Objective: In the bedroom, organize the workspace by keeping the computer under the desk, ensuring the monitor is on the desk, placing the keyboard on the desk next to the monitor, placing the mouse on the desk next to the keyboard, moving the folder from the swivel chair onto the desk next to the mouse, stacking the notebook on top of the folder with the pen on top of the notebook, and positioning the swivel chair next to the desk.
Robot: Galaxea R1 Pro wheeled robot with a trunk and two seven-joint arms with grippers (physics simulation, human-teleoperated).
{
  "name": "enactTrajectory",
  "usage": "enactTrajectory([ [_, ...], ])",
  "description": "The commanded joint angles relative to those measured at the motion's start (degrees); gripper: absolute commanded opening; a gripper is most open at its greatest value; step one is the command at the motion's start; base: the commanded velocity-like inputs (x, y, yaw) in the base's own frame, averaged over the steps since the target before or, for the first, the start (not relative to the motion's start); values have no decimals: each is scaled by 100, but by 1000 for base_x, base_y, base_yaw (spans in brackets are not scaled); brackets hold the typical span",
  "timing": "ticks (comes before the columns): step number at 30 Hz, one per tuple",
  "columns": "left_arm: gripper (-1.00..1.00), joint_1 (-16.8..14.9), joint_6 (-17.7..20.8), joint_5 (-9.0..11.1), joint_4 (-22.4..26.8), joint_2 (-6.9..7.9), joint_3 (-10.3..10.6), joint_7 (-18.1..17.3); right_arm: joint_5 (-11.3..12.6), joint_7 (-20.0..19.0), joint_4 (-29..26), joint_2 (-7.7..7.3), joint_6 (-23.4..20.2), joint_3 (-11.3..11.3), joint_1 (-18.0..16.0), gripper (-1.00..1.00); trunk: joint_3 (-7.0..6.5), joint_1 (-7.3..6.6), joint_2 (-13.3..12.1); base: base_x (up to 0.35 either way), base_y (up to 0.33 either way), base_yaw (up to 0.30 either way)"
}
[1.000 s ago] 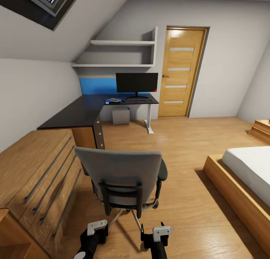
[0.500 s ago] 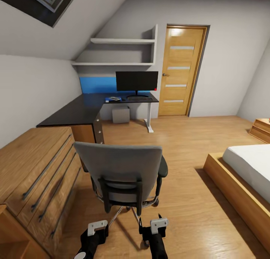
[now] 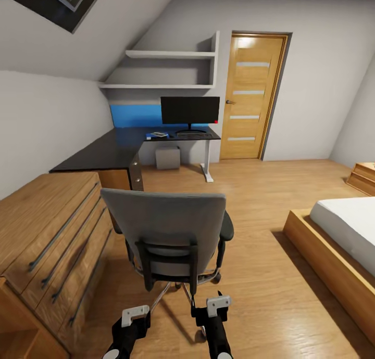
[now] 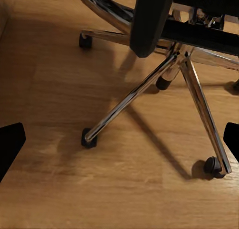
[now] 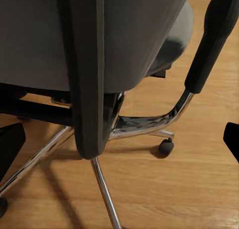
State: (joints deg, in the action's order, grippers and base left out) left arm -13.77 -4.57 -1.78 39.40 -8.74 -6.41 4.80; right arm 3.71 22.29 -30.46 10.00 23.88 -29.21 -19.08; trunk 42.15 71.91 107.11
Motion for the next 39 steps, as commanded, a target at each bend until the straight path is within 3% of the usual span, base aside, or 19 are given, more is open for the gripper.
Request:
enactTrajectory([
  [1,100,-3,-17,-18,-3,-5,-17,4,39,32,10,0,29,-32,-8,100,24,22,44,0,0,0],
  [7,100,-3,-18,-16,-2,-5,-18,4,31,24,19,0,33,-133,-8,100,131,154,285,0,0,0],
  [14,100,-3,-71,-23,10,-1,-13,4,20,29,53,0,38,-872,-8,100,257,307,565,0,0,0],
  [16,100,-3,-251,-28,11,-2,-10,2,12,30,102,0,44,-967,-8,100,293,351,645,0,0,0],
  [20,100,-3,-577,-38,26,1,1,1,2,30,166,0,71,-1039,-8,100,365,439,806,0,0,0],
  [26,100,-3,-646,-45,301,0,7,17,4,37,186,0,147,-1054,-8,100,472,571,1047,0,0,0],
  [29,100,-3,-566,-44,396,-1,12,22,14,38,188,0,154,-1051,-8,100,526,637,1167,0,0,0],
  [32,100,-3,-70,-39,860,-5,11,30,22,43,183,0,162,-1045,-8,100,580,703,1287,0,0,0],
  [39,100,-8,555,-32,1364,-3,14,32,25,57,175,0,164,-1028,-8,100,706,856,1568,0,0,0],
])
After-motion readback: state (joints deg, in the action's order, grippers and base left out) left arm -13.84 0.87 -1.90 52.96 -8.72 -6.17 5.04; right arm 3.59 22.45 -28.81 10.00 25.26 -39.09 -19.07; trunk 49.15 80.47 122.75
